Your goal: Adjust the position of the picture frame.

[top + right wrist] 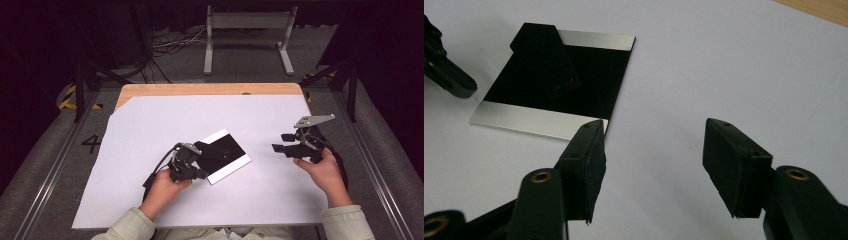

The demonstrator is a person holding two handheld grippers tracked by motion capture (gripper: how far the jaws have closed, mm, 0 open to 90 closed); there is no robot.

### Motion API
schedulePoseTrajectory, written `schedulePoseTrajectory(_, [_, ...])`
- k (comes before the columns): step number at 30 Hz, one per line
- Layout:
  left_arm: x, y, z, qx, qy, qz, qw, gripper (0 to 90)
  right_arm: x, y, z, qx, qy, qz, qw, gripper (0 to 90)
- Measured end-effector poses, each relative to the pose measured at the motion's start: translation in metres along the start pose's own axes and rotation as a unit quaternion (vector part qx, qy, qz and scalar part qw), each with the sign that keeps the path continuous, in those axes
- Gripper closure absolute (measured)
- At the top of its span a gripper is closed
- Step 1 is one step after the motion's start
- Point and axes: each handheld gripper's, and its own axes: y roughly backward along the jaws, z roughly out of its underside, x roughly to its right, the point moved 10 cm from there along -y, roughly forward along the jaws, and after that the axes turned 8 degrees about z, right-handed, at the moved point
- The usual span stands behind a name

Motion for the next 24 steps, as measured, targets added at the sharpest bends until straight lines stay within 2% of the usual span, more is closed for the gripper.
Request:
schedulePoseTrajectory(3, [-0.012, 0.02, -0.005, 0.023, 0.011, -0.02, 0.9995, 90.0, 0.002, 0.001, 0.002, 0.0, -0.003, 0.002, 1.0, 42.6])
schedulePoseTrajectory(5, [-0.019, 0.031, -0.01, 0.041, 0.021, -0.024, 0.9987, 90.0, 0.002, 0.002, 0.003, -0.003, -0.004, 0.003, 1.0, 42.5])
schedulePoseTrajectory(8, [-0.031, 0.045, -0.017, 0.067, 0.025, -0.042, 0.9966, 90.0, 0.001, 0.003, 0.006, -0.005, -0.007, 0.006, 0.9999, 42.5])
schedulePoseTrajectory(12, [-0.052, 0.056, -0.022, 0.113, 0.055, -0.041, 0.9912, 90.0, 0.001, 0.007, 0.01, -0.006, -0.008, 0.01, 0.9999, 42.6])
schedulePoseTrajectory(13, [-0.056, 0.057, -0.023, 0.118, 0.06, -0.044, 0.9903, 90.0, 0.002, 0.007, 0.012, -0.008, -0.008, 0.011, 0.9999, 42.5])
schedulePoseTrajectory(17, [-0.073, 0.062, -0.03, 0.154, 0.044, -0.089, 0.983, 90.0, 0.002, 0.009, 0.017, -0.011, -0.013, 0.014, 0.9998, 42.5])
schedulePoseTrajectory(18, [-0.073, 0.062, -0.03, 0.154, 0.044, -0.089, 0.983, 90.0, 0.002, 0.009, 0.017, -0.011, -0.013, 0.014, 0.9998, 42.5])
schedulePoseTrajectory(19, [-0.078, 0.061, -0.032, 0.16, 0.039, -0.108, 0.9805, 90.0, 0.002, 0.009, 0.018, -0.012, -0.012, 0.015, 0.9998, 42.5])
schedulePoseTrajectory(20, [-0.082, 0.059, -0.033, 0.158, 0.036, -0.117, 0.9798, 90.0, 0.002, 0.01, 0.02, -0.012, -0.015, 0.016, 0.9997, 42.5])
schedulePoseTrajectory(21, [-0.084, 0.057, -0.033, 0.149, 0.036, -0.118, 0.9811, 90.0, 0.003, 0.011, 0.021, -0.013, -0.015, 0.017, 0.9997, 42.5])
schedulePoseTrajectory(22, [-0.088, 0.056, -0.035, 0.145, 0.031, -0.127, 0.9807, 90.0, 0.003, 0.012, 0.022, -0.013, -0.017, 0.017, 0.9996, 42.5])
schedulePoseTrajectory(24, [-0.091, 0.054, -0.038, 0.146, 0.037, -0.132, 0.9797, 90.0, 0.003, 0.013, 0.024, -0.013, -0.019, 0.019, 0.9996, 42.5])
